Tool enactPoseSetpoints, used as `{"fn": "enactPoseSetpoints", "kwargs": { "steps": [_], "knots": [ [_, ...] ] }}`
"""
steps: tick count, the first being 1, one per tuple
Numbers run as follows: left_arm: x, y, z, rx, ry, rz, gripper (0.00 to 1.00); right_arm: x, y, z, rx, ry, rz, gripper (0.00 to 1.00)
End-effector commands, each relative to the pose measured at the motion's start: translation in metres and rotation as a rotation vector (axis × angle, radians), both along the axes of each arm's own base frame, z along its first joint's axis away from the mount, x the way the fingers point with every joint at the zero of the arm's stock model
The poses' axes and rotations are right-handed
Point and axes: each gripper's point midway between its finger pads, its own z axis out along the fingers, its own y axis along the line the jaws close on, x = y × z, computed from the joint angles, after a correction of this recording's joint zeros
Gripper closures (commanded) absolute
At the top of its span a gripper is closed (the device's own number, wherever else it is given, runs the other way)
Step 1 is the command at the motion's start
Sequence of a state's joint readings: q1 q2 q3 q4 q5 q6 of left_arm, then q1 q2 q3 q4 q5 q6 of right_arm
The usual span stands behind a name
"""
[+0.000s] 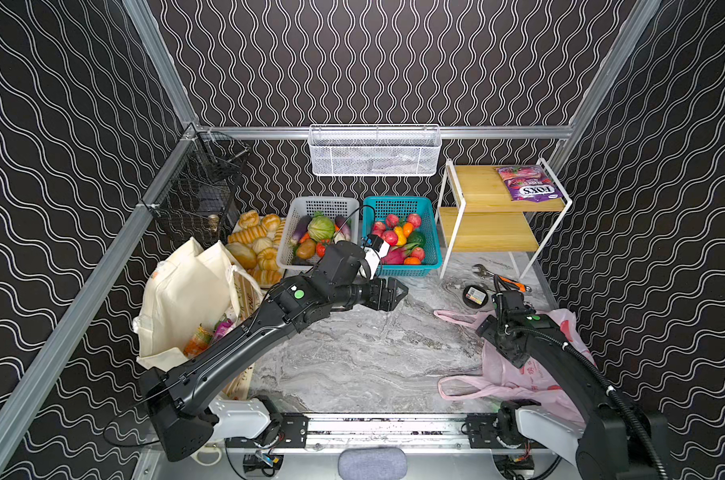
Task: Place the mixed food into the grocery bags and tie them
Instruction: 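Grasp the pink plastic bag with the right gripper and lift it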
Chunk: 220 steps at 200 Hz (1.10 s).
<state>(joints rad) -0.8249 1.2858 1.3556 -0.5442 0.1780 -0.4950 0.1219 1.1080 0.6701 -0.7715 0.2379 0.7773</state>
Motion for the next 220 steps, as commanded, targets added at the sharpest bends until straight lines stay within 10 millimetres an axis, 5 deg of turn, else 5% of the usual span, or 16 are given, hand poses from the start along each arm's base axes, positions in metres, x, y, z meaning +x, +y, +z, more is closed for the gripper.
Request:
{"fn": "enactPoseSetpoints", "kwargs": {
  "steps": [1, 21, 63, 113, 156, 191, 220],
  "knots": [
    [0.008, 0.004, 0.001, 0.027, -0.04, 0.032, 0.19, -0.005, 0.012, 0.008, -0.002, 0.013, 0.015, 0.01],
    [0.01, 0.004, -0.002, 0.036, -0.038, 0.035, 0.19, -0.016, 0.016, 0.006, -0.077, 0.042, -0.02, 0.0],
    [0.01, 0.009, -0.008, 0.065, -0.032, 0.048, 0.18, -0.042, -0.018, 0.004, -0.28, 0.121, -0.208, 0.03],
    [0.01, 0.014, -0.011, 0.083, -0.041, 0.061, 0.18, -0.035, -0.017, -0.005, -0.3, 0.137, -0.141, 0.11],
    [0.009, 0.014, -0.013, 0.078, -0.037, 0.063, 0.18, -0.028, -0.013, -0.013, -0.3, 0.144, -0.11, 0.08],
    [0.01, 0.019, -0.012, 0.083, -0.052, 0.078, 0.18, -0.021, -0.011, -0.015, -0.292, 0.109, -0.11, 0.36],
    [0.011, 0.024, -0.019, 0.106, -0.05, 0.099, 0.17, -0.016, -0.015, -0.005, -0.299, 0.035, -0.104, 0.76]
  ]
}}
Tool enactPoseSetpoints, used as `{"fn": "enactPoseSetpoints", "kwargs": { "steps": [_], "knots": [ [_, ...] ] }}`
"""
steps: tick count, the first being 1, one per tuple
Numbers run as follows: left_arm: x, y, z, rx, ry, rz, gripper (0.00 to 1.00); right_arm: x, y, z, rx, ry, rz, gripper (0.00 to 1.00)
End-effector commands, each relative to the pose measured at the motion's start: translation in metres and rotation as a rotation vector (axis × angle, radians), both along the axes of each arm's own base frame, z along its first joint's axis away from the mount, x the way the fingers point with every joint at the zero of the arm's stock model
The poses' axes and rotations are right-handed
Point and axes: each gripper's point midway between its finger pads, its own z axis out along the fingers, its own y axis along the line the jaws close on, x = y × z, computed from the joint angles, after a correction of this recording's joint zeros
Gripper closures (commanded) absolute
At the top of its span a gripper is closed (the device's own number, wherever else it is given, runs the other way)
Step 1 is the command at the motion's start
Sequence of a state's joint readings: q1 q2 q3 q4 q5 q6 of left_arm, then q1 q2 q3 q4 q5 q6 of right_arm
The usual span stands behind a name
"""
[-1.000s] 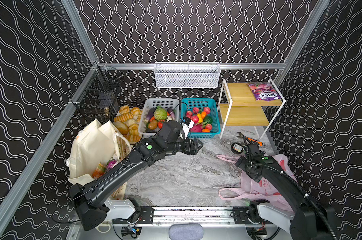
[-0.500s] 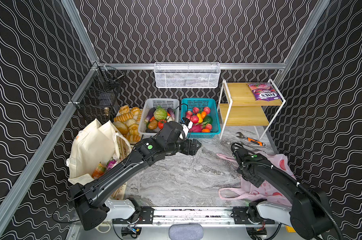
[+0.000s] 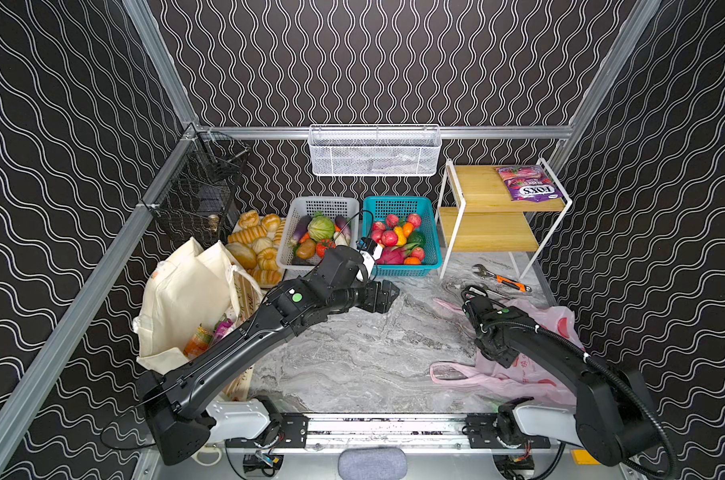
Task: Place the mixed food into the grocery bags and tie them
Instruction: 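Grasp the pink plastic bag with the right gripper and lift it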
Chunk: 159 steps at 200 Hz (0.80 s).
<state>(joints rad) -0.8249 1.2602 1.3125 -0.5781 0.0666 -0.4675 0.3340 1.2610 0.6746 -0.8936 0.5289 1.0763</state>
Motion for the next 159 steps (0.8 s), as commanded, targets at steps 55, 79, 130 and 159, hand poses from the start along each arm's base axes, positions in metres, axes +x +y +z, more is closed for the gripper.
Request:
{"fn": "enactPoseSetpoints", "kwargs": {
  "steps": [55, 79, 130, 159],
  "knots": [
    [0.006, 0.003, -0.005, 0.016, -0.017, 0.027, 0.17, 0.033, 0.046, 0.034, 0.177, -0.165, 0.243, 1.0],
    [0.006, 0.001, -0.006, 0.016, -0.016, 0.023, 0.17, 0.042, 0.093, 0.046, 0.289, -0.167, 0.413, 1.0],
    [-0.001, 0.002, -0.028, 0.05, 0.018, -0.012, 0.24, 0.034, 0.185, 0.097, 0.603, -0.229, 0.692, 1.0],
    [-0.004, 0.009, -0.051, 0.097, 0.055, 0.001, 0.34, 0.033, 0.215, 0.147, 0.735, -0.383, 0.899, 1.0]
  ]
}}
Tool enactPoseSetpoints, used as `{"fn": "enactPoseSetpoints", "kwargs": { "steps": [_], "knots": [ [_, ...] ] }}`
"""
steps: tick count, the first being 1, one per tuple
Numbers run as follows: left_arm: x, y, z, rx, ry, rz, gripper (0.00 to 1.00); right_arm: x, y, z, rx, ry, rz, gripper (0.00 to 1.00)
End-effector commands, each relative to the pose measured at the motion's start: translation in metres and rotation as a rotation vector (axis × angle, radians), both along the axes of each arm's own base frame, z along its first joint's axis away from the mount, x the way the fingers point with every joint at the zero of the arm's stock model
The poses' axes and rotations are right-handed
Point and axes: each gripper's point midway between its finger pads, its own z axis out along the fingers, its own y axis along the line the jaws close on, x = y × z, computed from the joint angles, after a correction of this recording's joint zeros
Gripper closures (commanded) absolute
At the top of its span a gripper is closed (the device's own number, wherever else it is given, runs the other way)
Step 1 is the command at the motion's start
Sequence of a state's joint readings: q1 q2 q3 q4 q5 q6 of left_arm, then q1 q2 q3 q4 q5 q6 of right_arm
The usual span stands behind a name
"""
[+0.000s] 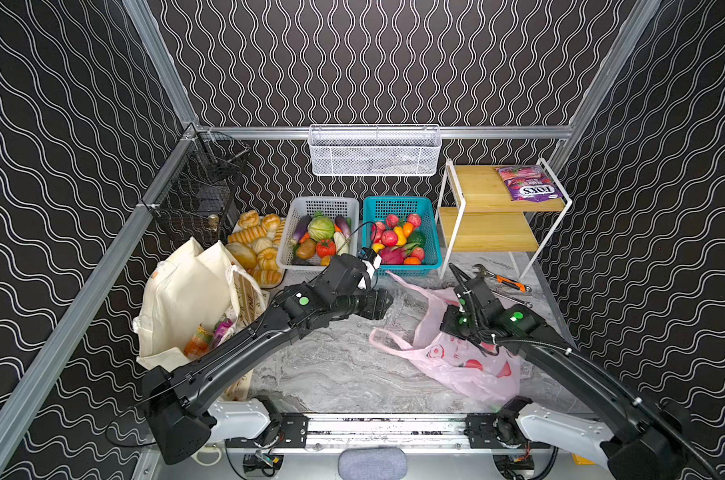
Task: Place the mixed food into the grocery bags and tie them
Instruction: 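Grasp the pink bag's opening with the left gripper while the right gripper holds it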
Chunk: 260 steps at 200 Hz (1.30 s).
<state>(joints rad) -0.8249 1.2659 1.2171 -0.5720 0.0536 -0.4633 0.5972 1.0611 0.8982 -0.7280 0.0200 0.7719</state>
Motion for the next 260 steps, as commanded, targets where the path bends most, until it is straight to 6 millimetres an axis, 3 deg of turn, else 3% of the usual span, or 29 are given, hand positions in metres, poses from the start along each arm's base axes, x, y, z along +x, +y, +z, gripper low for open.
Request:
{"fn": "enactPoseSetpoints", "kwargs": {
  "steps": [1, 23, 71, 105, 143, 172, 207, 223, 260],
  "knots": [
    [-0.002, 0.003, -0.009, 0.02, 0.0, -0.007, 0.34, -0.003, 0.037, 0.042, 0.17, -0.116, 0.196, 1.0],
    [-0.004, 0.0, -0.018, 0.034, 0.019, -0.031, 0.36, -0.008, 0.048, 0.063, 0.226, -0.168, 0.284, 1.0],
    [-0.017, -0.027, 0.0, -0.101, 0.005, -0.174, 0.34, 0.0, 0.068, 0.074, 0.278, -0.192, 0.356, 1.0],
    [-0.022, -0.026, 0.002, -0.109, -0.006, -0.2, 0.38, 0.011, 0.075, 0.08, 0.313, -0.223, 0.335, 1.0],
    [-0.014, 0.0, -0.03, 0.068, 0.08, -0.074, 0.5, 0.022, 0.075, 0.087, 0.331, -0.256, 0.28, 1.0],
    [-0.023, 0.005, -0.031, 0.062, 0.105, -0.075, 0.46, 0.03, 0.063, 0.078, 0.268, -0.254, 0.212, 1.0],
    [-0.016, 0.066, -0.044, 0.347, 0.136, 0.136, 0.4, 0.034, 0.049, 0.077, 0.235, -0.261, 0.125, 1.0],
    [-0.012, 0.076, -0.029, 0.376, 0.097, 0.171, 0.31, 0.034, 0.046, 0.076, 0.235, -0.275, 0.112, 1.0],
    [-0.005, 0.037, 0.027, -0.009, -0.083, 0.115, 0.21, 0.029, 0.058, 0.083, 0.299, -0.274, 0.166, 1.0]
  ]
}}
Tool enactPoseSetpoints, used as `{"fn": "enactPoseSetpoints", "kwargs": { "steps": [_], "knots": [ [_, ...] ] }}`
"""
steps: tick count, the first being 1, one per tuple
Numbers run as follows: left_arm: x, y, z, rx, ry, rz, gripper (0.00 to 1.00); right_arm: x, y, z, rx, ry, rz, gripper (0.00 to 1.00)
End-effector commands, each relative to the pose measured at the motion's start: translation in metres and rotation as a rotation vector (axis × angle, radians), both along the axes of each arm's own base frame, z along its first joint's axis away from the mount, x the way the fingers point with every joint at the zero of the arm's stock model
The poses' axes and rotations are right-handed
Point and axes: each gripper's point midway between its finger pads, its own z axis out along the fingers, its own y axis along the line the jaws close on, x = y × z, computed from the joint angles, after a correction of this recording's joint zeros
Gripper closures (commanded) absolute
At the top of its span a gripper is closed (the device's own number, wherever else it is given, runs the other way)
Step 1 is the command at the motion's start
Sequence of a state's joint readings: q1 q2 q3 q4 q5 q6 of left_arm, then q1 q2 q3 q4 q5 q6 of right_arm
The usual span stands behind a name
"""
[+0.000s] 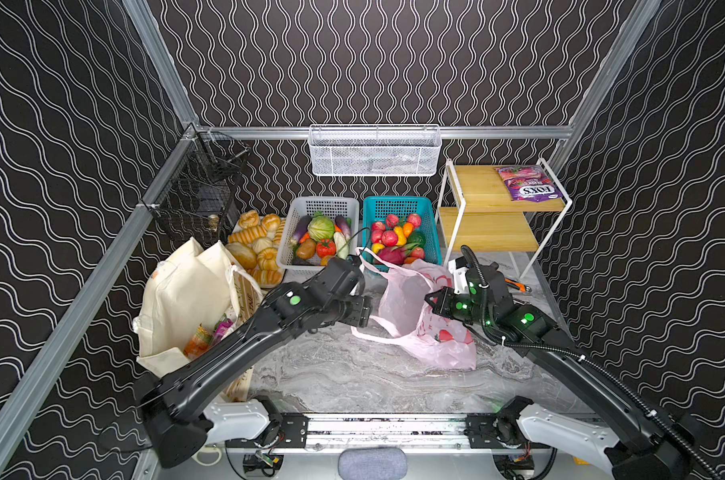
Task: Place the mixed food into the grocery bags and tie them
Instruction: 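Grasp the pink bag's opening with the left gripper while the right gripper holds it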
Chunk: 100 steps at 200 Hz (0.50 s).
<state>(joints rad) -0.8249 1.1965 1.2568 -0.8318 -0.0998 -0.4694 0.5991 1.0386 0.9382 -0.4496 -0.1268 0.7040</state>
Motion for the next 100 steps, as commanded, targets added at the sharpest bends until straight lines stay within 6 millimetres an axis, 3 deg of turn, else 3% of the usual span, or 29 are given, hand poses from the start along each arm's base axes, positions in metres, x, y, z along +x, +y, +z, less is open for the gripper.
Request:
{"fn": "enactPoseSetpoints", "kwargs": {
  "steps": [1, 20, 50, 71, 100],
  "knots": [
    [0.01, -0.018, 0.033, -0.188, -0.122, -0.009, 0.21, 0.001, 0.008, 0.011, 0.057, -0.018, 0.019, 1.0],
    [0.017, -0.028, 0.056, -0.242, -0.186, -0.029, 0.22, -0.004, 0.015, 0.013, 0.092, -0.023, 0.059, 1.0],
    [0.002, -0.083, 0.096, -0.408, -0.233, -0.328, 0.31, -0.003, 0.017, 0.014, 0.113, -0.014, 0.058, 1.0],
    [-0.008, -0.108, 0.079, -0.414, -0.151, -0.465, 0.38, -0.001, 0.018, 0.016, 0.116, -0.009, 0.055, 1.0],
    [-0.013, -0.118, 0.037, -0.317, -0.042, -0.526, 0.41, 0.0, 0.019, 0.018, 0.126, -0.002, 0.051, 1.0]
  ]
}}
